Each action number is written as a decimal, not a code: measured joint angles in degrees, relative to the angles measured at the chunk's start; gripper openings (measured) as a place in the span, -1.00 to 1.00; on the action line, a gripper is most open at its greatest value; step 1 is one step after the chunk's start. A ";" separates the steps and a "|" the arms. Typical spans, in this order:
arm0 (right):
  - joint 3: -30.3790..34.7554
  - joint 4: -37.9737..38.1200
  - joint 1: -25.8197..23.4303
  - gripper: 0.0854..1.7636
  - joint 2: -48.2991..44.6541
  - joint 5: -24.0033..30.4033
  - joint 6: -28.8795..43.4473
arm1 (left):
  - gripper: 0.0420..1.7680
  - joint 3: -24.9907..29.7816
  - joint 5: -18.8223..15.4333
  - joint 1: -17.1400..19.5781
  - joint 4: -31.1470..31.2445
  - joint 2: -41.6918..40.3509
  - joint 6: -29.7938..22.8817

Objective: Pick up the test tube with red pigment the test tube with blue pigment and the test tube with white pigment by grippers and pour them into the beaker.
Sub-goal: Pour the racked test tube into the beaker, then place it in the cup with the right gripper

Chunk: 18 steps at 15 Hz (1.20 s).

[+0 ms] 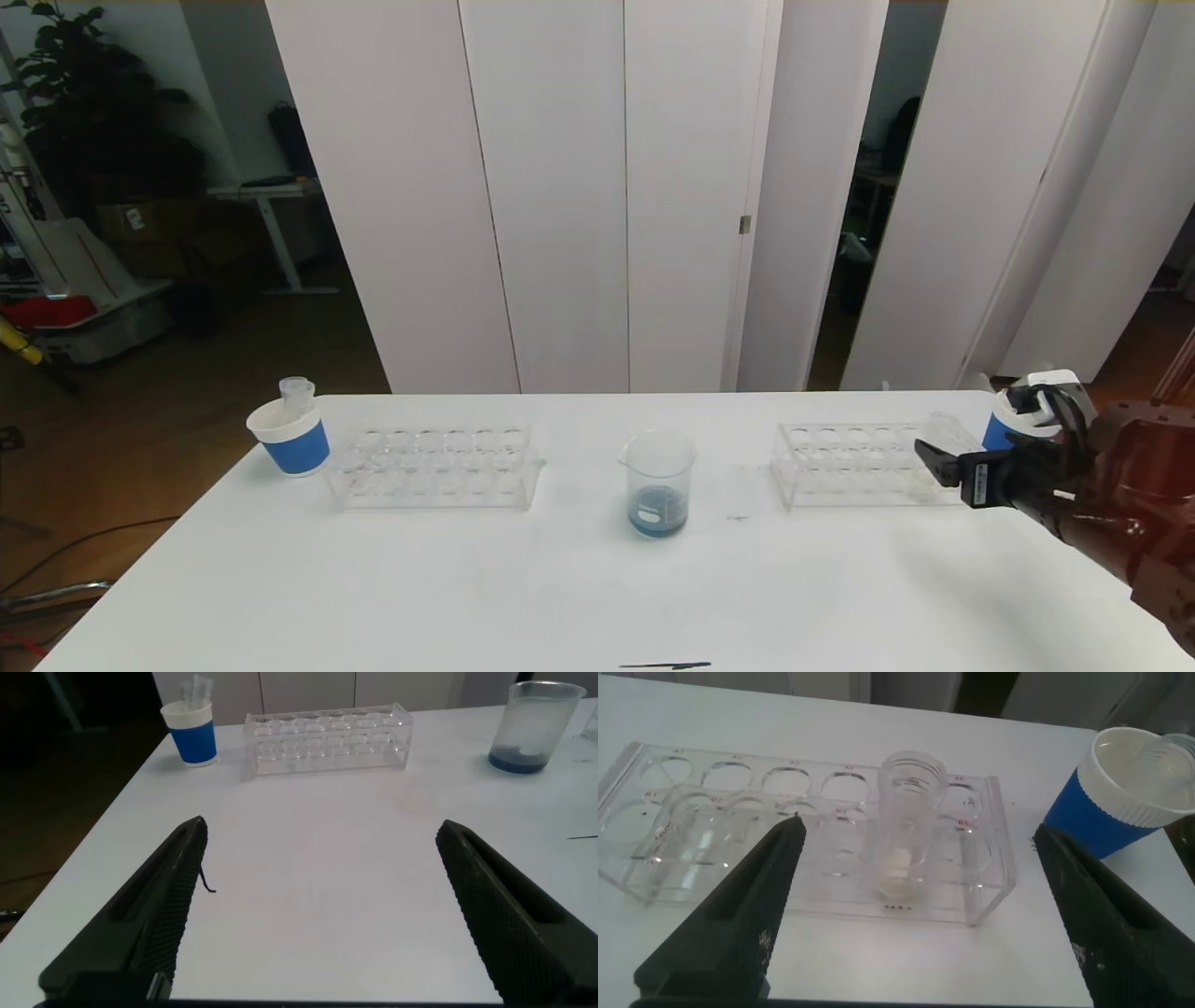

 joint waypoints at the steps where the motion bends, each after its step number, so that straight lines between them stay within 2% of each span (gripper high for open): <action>1: -1.10 -0.24 0.04 0.98 1.45 0.00 -0.13 | 0.98 0.00 -0.02 0.00 0.00 0.00 0.00; 6: -5.40 -0.71 0.63 0.98 6.69 0.13 0.00 | 0.98 0.00 0.00 0.00 0.00 0.00 0.00; 11: -5.92 -3.13 1.37 0.98 8.35 0.05 0.13 | 0.98 0.00 0.00 0.00 0.00 0.00 0.00; 12: -5.97 -3.15 1.43 0.90 8.46 0.02 0.20 | 0.98 0.00 -0.02 0.00 0.00 0.00 0.00; 13: -6.01 -3.17 1.43 0.64 8.63 0.02 0.30 | 0.98 0.00 -0.02 0.00 0.00 0.00 0.00; 14: -6.21 -3.17 1.40 0.22 8.90 0.00 0.46 | 0.98 0.00 -0.02 0.00 -0.02 0.00 0.00; 15: -6.62 -3.15 1.37 -0.36 9.20 -0.26 0.68 | 0.98 0.00 -0.02 0.00 0.00 0.00 0.00; 16: -6.94 -3.13 1.26 -0.60 9.40 -0.11 1.23 | 0.98 0.00 0.00 -0.01 0.01 0.00 0.00; 17: -7.19 -3.04 1.29 -0.58 9.51 -0.11 1.82 | 0.98 0.00 -0.02 0.05 0.00 0.00 0.00; 18: -7.66 -3.06 1.29 -0.34 9.64 -0.06 2.12 | 0.98 0.00 0.01 -0.01 -0.02 0.00 -0.02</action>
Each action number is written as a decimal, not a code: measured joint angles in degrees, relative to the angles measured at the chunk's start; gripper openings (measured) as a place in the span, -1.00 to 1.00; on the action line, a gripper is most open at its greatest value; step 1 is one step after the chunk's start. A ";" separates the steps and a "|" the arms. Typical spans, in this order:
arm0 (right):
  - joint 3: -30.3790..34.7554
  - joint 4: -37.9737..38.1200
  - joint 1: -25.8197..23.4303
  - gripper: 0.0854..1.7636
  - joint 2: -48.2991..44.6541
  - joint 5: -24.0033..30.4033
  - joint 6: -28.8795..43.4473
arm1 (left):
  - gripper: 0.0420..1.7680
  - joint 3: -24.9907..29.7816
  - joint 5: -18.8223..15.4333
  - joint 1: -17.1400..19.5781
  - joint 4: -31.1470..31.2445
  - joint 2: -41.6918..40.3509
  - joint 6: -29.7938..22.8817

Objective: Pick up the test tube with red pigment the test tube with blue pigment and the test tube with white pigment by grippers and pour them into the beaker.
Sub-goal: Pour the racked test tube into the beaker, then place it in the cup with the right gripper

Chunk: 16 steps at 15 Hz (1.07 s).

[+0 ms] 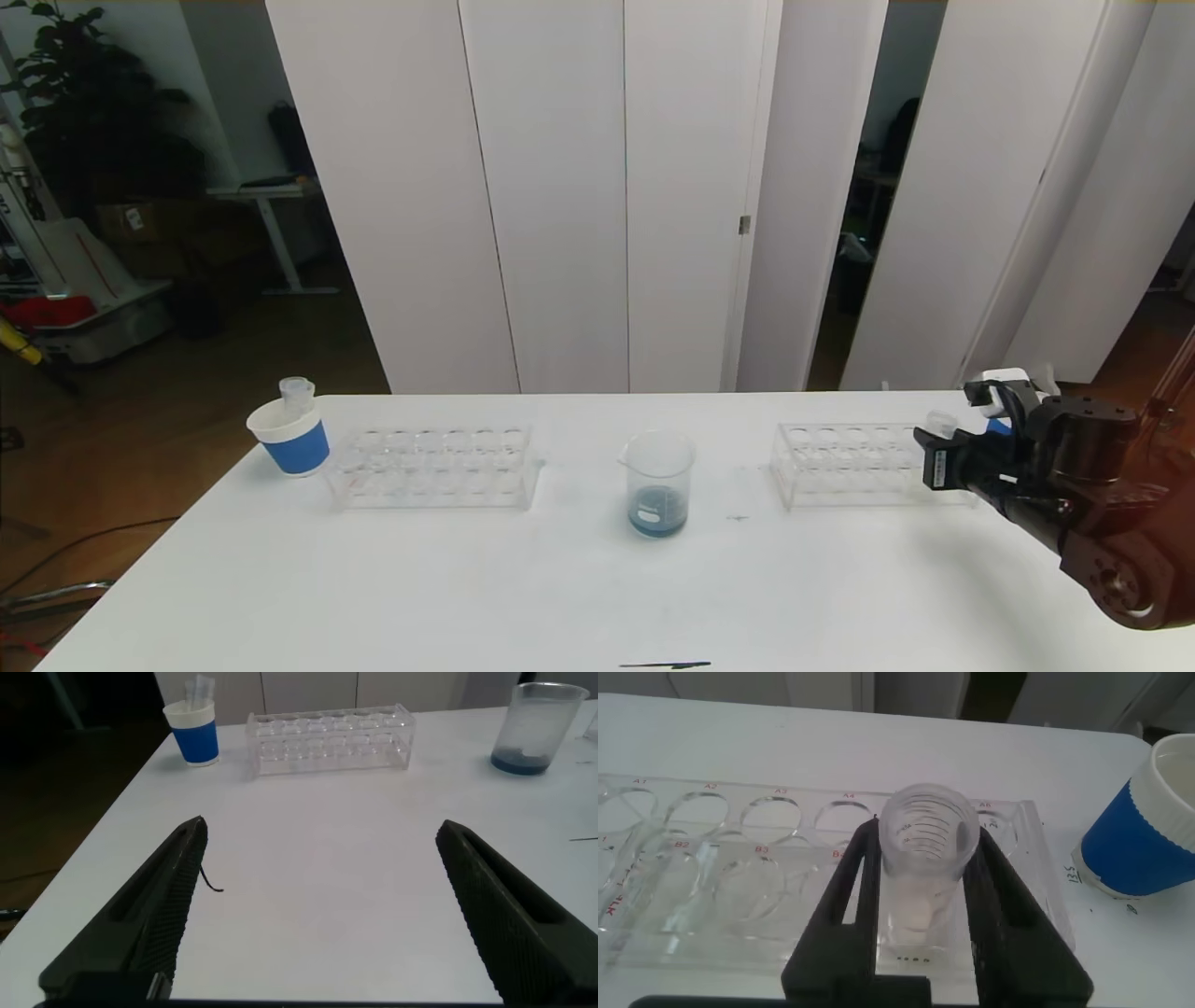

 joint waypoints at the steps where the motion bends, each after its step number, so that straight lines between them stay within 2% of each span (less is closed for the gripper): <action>1: -0.30 -0.18 -0.06 -0.40 0.13 -0.09 0.13 | 0.98 0.00 -0.06 0.01 0.02 0.00 0.00; 12: -1.28 -0.09 -0.17 -0.41 -0.69 -0.02 1.77 | 0.98 0.00 -0.04 0.01 0.02 0.00 0.02; 16: -4.22 0.72 -0.06 -0.41 -3.41 0.77 1.68 | 0.98 0.00 -0.04 0.01 0.02 0.00 0.02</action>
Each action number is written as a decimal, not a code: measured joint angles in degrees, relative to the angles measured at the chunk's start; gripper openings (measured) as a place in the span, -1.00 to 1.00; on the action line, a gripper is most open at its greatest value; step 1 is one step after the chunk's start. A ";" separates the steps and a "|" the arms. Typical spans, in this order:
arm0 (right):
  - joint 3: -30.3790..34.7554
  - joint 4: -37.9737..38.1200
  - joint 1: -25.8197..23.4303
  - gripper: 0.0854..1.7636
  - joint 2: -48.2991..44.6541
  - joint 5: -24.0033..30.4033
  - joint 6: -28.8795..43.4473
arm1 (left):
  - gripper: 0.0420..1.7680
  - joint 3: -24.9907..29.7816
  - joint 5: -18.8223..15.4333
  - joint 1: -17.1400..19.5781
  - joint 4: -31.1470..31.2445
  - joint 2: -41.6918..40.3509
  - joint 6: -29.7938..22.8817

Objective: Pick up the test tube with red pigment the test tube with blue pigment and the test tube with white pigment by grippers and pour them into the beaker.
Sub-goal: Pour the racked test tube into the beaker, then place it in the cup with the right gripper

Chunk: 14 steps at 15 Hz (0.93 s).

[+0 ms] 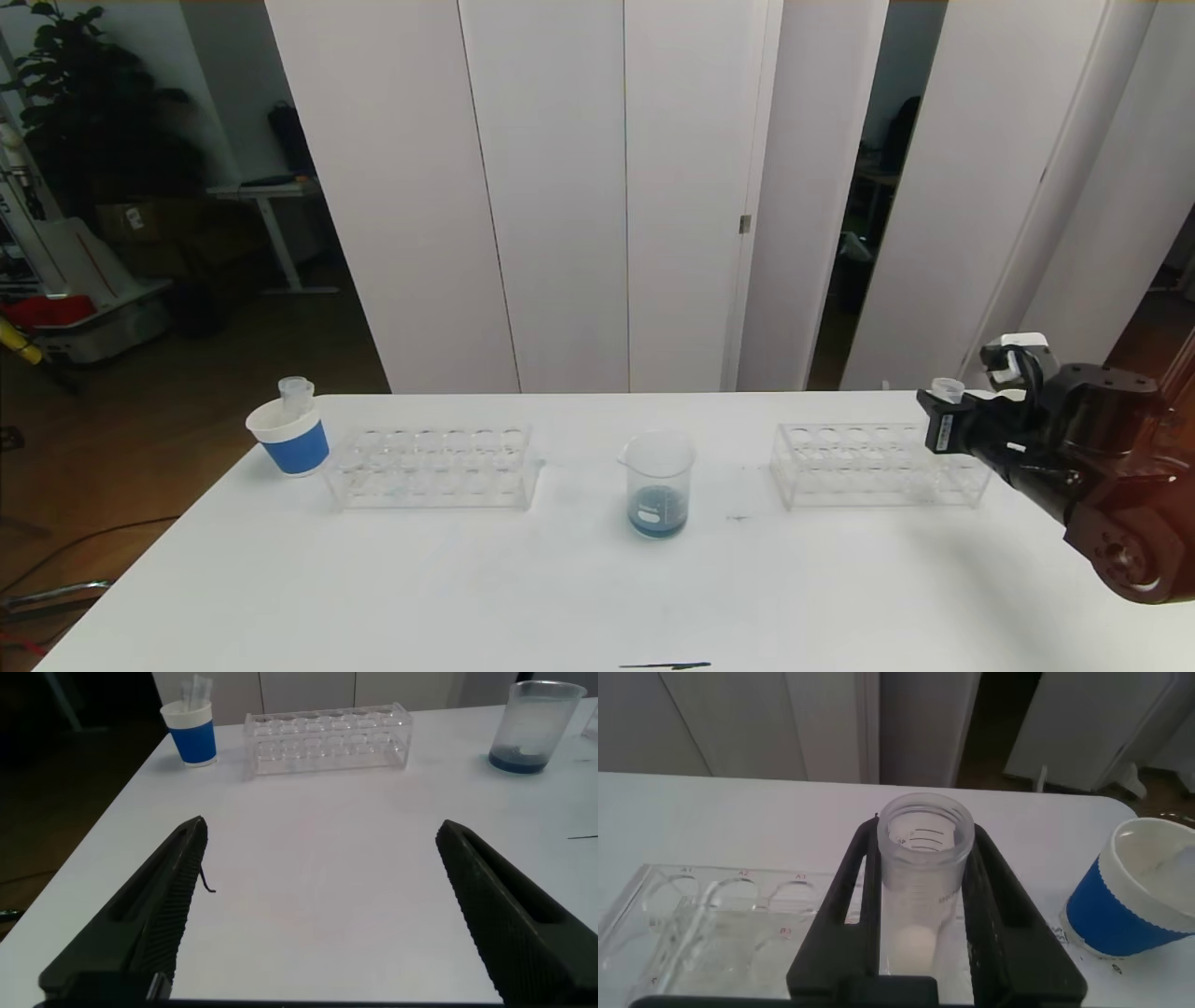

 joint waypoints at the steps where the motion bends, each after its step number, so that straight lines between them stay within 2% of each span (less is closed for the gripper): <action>1: -1.05 1.02 0.13 -0.41 -0.78 0.16 0.00 | 0.98 0.00 0.00 0.00 0.00 0.00 0.02; 5: -9.84 15.03 0.41 -0.41 -4.11 0.38 -0.11 | 0.98 0.00 0.00 0.00 0.00 0.00 0.00; 9: -28.59 34.34 2.23 -0.41 -5.55 1.90 -0.02 | 0.98 0.00 0.02 0.00 0.00 0.00 0.02; 11: -37.77 41.29 3.61 -0.41 -4.85 6.41 -0.11 | 0.98 0.00 0.00 0.00 -0.02 0.00 0.00; 14: -48.35 43.83 6.78 -0.41 -1.22 15.48 -0.61 | 0.98 0.00 0.02 0.00 0.00 0.00 0.00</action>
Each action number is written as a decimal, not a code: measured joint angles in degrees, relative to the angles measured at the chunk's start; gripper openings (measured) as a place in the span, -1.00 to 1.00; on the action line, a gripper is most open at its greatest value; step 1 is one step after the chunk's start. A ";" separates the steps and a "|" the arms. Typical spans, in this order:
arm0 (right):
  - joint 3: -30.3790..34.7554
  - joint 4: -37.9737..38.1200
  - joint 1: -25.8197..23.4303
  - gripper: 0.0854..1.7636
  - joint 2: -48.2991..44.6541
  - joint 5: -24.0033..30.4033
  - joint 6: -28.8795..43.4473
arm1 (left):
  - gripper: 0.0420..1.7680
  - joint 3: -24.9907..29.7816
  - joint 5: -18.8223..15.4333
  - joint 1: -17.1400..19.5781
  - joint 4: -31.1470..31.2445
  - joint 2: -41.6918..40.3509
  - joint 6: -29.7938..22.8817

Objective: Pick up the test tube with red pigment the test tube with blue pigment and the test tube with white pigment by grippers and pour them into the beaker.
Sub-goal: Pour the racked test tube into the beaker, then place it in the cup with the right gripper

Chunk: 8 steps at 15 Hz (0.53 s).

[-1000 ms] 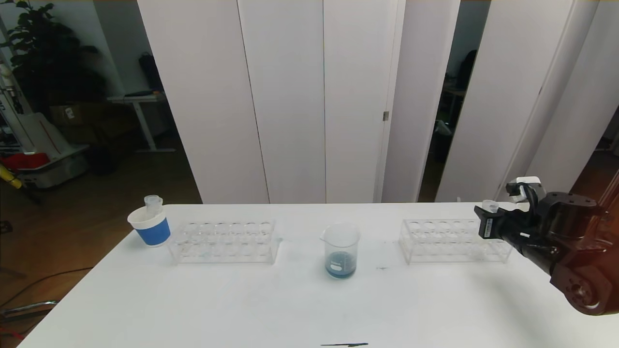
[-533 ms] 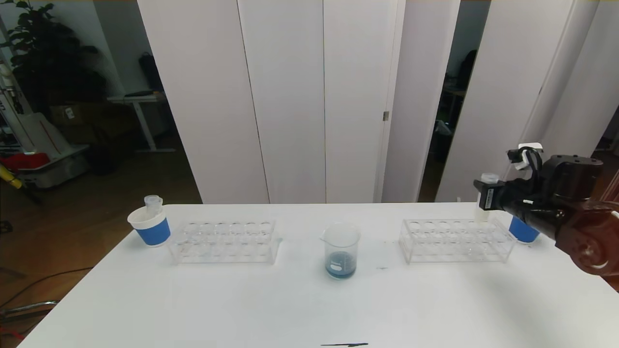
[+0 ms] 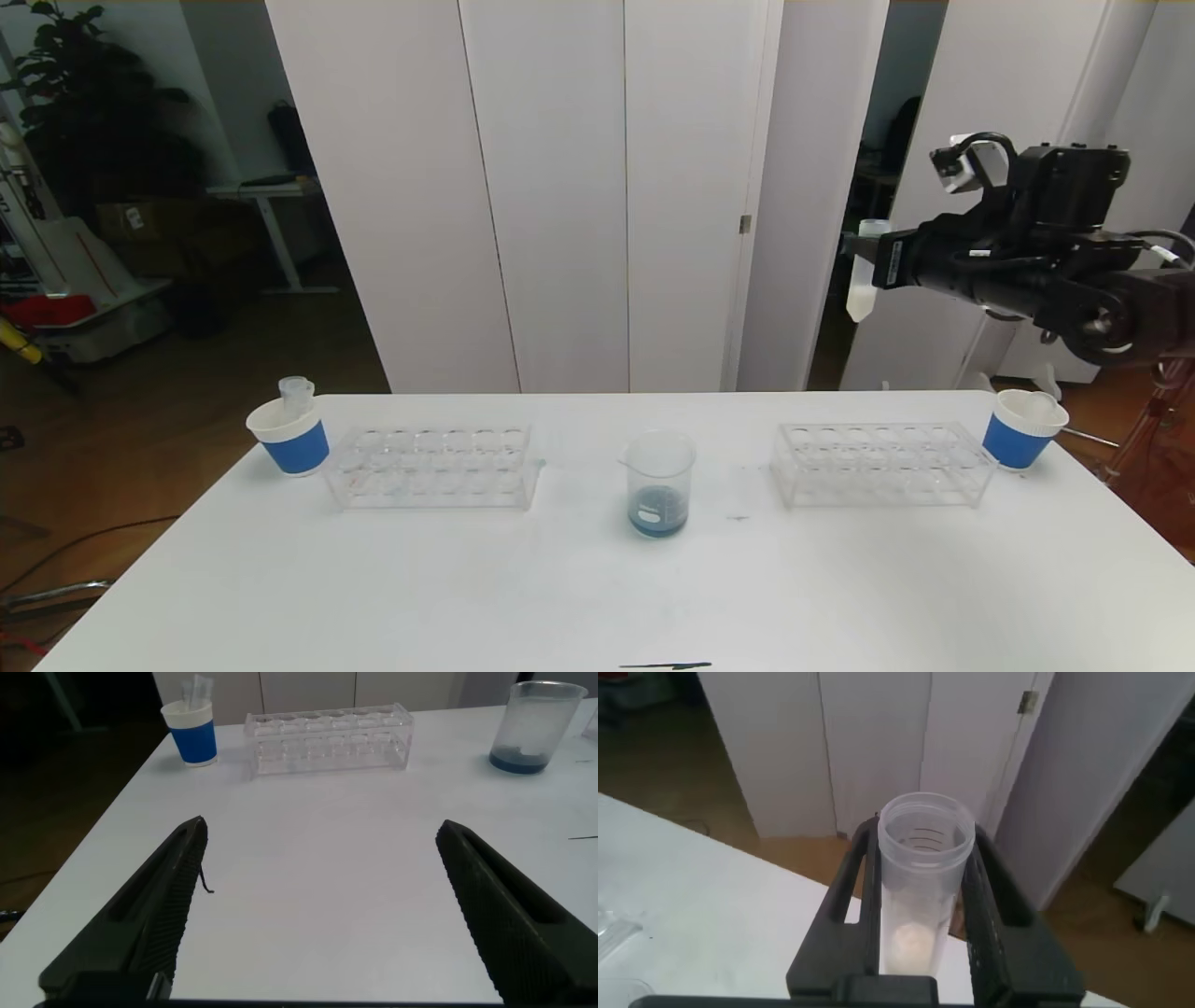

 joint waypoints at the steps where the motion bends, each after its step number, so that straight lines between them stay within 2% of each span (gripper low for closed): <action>1: -1.22 -0.24 1.33 -0.41 1.00 1.74 -0.48 | 0.98 0.00 -0.02 0.00 -0.02 0.00 0.00; 6: 3.25 -6.78 7.42 -0.41 2.84 12.68 -8.50 | 0.98 0.00 -0.02 0.00 0.00 0.00 0.00; 8: 6.50 -9.84 9.70 -0.41 3.15 14.60 -13.01 | 0.98 0.00 -0.02 0.00 0.00 0.00 -0.02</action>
